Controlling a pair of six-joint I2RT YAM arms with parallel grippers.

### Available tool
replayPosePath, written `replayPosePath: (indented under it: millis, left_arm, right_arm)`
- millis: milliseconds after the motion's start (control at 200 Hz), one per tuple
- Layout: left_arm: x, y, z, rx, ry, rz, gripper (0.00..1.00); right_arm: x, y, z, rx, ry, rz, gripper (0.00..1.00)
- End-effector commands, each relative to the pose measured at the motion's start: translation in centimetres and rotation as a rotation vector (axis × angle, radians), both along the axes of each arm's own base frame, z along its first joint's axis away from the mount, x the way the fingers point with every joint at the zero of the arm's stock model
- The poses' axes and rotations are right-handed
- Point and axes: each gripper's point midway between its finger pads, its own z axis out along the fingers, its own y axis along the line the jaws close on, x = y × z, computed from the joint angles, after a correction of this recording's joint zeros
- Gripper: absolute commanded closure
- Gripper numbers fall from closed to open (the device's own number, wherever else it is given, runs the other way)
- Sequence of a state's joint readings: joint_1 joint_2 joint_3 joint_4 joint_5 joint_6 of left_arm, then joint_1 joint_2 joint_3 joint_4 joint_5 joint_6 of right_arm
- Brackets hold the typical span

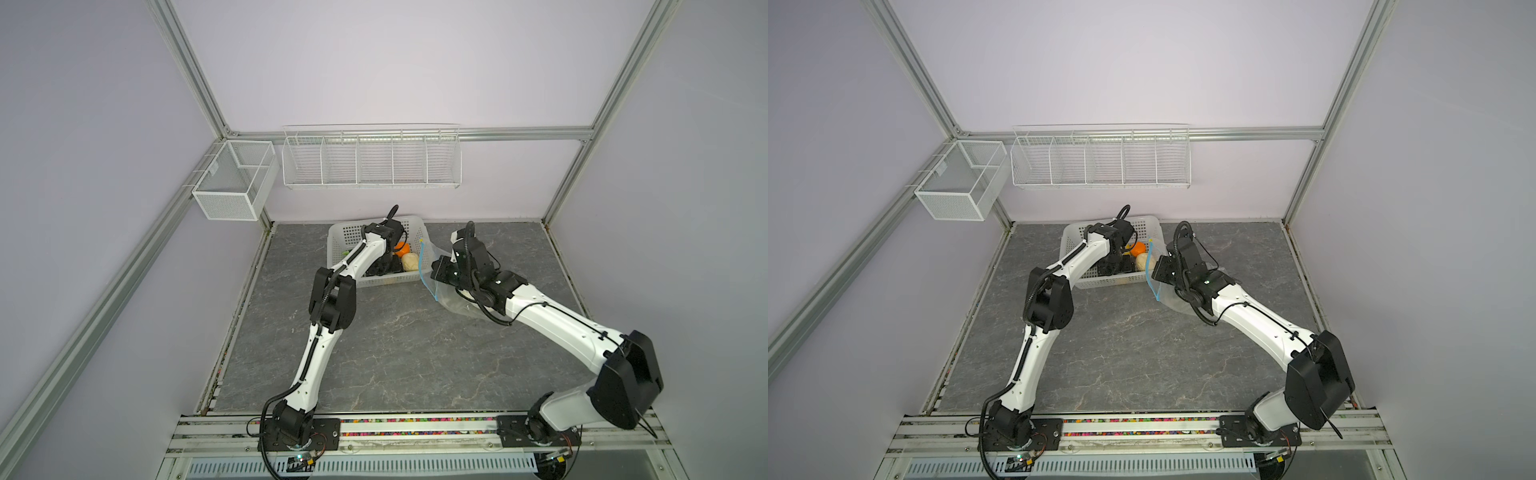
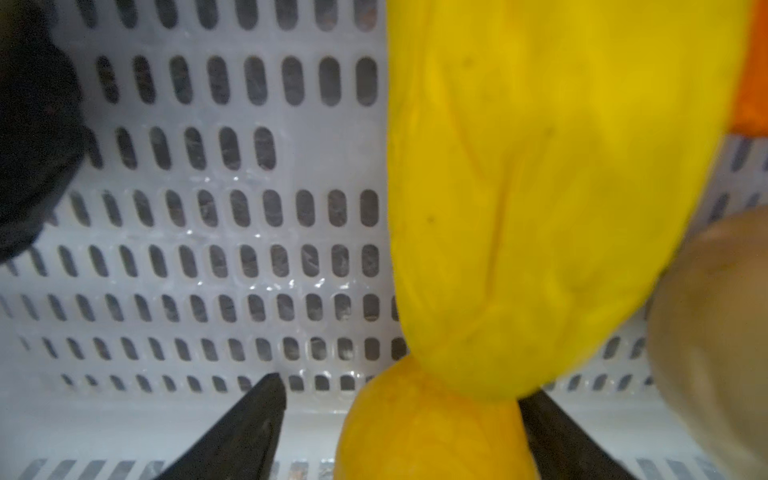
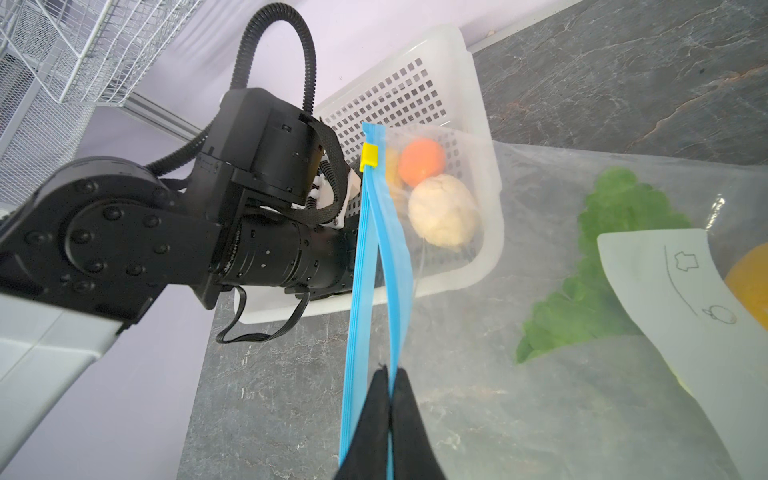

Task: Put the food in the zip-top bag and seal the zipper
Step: 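Lower the left gripper onto the yellow pear in the basket and close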

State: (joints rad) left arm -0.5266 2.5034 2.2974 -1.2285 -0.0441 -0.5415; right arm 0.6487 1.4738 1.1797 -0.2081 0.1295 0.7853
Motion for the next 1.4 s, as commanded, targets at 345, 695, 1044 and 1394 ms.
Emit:
replayPosePath:
  millis: [345, 695, 1044, 1394]
  left_arm:
    - [-1.4, 0.7, 0.4, 0.035, 0.034, -0.009, 0.37]
    - [-1.4, 0.8, 0.7, 0.037, 0.028, -0.011, 0.41]
    - [-1.3, 0.8, 1.0, 0.037, 0.018, -0.011, 0.43]
    - [-1.0, 1.0, 1.9, 0.035, -0.004, -0.004, 0.44]
  right_arm:
    - [0.0, 0.4, 0.6, 0.029, -0.009, 0.007, 0.94]
    - [-0.1, 0.5, 0.7, 0.028, -0.010, 0.009, 0.94]
    - [-0.1, 0.5, 0.7, 0.024, -0.010, 0.008, 0.94]
    - [-0.1, 0.5, 0.5, 0.019, -0.009, 0.007, 0.94]
